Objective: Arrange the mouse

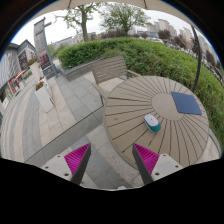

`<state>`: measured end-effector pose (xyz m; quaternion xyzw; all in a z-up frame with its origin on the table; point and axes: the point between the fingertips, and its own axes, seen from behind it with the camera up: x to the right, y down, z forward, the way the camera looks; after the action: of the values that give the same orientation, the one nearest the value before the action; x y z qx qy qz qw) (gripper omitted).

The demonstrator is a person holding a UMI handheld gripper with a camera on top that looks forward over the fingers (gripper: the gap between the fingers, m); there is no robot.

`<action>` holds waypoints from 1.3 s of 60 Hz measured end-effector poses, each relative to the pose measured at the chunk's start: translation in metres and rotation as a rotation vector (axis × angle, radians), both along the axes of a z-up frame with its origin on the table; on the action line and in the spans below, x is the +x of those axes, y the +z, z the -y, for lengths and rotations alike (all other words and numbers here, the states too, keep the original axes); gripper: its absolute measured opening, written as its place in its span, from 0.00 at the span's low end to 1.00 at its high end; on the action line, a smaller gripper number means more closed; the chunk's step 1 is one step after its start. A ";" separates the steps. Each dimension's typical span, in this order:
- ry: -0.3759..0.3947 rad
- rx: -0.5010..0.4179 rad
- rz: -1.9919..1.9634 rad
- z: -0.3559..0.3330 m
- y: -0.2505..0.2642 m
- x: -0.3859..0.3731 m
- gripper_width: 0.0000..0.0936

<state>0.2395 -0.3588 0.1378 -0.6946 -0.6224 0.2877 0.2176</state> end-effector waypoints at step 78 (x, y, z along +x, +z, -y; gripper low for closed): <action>-0.349 0.182 -0.092 -0.243 -0.146 -0.153 0.91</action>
<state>0.0860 -0.1162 -0.0080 -0.7555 -0.5056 0.2193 0.3543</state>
